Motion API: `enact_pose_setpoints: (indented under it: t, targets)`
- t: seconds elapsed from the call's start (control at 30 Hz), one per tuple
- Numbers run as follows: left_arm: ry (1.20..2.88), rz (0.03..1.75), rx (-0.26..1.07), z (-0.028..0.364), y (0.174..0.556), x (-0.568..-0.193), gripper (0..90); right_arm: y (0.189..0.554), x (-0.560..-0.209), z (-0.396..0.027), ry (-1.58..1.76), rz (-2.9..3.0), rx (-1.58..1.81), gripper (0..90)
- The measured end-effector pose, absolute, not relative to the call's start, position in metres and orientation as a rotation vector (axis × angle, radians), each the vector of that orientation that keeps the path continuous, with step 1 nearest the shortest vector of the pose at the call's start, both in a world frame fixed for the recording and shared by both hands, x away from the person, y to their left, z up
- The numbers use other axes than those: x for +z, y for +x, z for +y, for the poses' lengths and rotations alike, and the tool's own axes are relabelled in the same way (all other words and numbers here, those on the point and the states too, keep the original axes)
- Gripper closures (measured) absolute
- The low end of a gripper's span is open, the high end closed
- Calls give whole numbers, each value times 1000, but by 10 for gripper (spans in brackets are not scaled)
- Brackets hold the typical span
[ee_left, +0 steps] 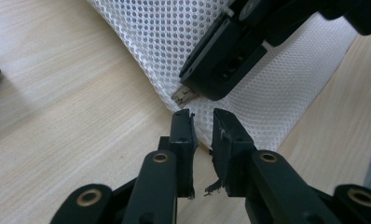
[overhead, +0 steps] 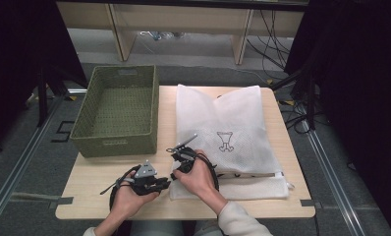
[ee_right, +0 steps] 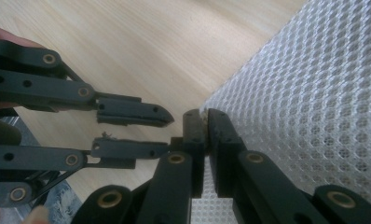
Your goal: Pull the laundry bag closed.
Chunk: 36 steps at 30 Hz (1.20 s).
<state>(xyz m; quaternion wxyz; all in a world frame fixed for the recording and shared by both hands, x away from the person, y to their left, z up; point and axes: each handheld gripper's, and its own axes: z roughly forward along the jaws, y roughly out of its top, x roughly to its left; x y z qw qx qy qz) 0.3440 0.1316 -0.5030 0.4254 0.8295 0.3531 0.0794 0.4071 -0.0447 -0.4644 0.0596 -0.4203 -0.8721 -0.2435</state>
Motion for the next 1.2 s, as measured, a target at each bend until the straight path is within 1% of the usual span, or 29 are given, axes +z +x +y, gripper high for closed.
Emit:
enact_pose_setpoints:
  t: [0.07, 0.1, 0.13, 0.17, 0.23, 0.33, 0.4, 0.53, 0.6, 0.7, 0.83, 0.87, 0.9, 0.97, 1.0, 1.1, 1.2]
  targets:
    - [2036, 914, 170, 130, 342, -502, 727, 406, -459, -46, -1252, -2644, -753, 873]
    - [2036, 914, 170, 130, 342, -502, 690, 406, -459, -46, -1252, -2644, -753, 873]
    - [2037, 924, 155, 129, 342, -501, 690, 406, -456, -46, -1249, -2643, -755, 873]
    - [2003, 943, 139, 127, 340, -498, 623, 404, -450, -47, -1279, -2640, -772, 873]
    - [1992, 949, 139, 127, 341, -496, 577, 404, -446, -46, -1295, -2643, -795, 873]
    - [1982, 968, 128, 128, 343, -495, 553, 402, -440, -47, -1281, -2644, -826, 873]
    - [1950, 986, 64, 128, 345, -496, 554, 402, -436, -47, -1257, -2638, -837, 873]
    - [1937, 978, 21, 126, 349, -496, 567, 399, -434, -46, -1243, -2635, -853, 874]
    - [1938, 992, 21, 125, 352, -496, 573, 398, -434, -45, -1233, -2634, -860, 874]
    - [1929, 991, -2, 125, 356, -497, 602, 395, -432, -43, -1206, -2640, -884, 874]
    - [1936, 970, 18, 125, 356, -497, 674, 394, -430, -46, -1199, -2633, -905, 874]
    - [1935, 964, 18, 126, 355, -497, 674, 394, -430, -46, -1199, -2633, -905, 874]
    - [1950, 951, 12, 126, 355, -498, 717, 394, -431, -49, -1191, -2631, -911, 873]
    - [1946, 959, 11, 125, 354, -498, 739, 391, -429, -51, -1241, -2595, -887, 874]
    - [1949, 946, 14, 125, 354, -498, 739, 391, -429, -51, -1241, -2595, -887, 874]
    - [1952, 941, 15, 125, 353, -497, 788, 392, -431, -57, -1193, -2618, -927, 874]
    - [1966, 938, 34, 126, 354, -497, 809, 391, -430, -55, -1210, -2618, -921, 874]
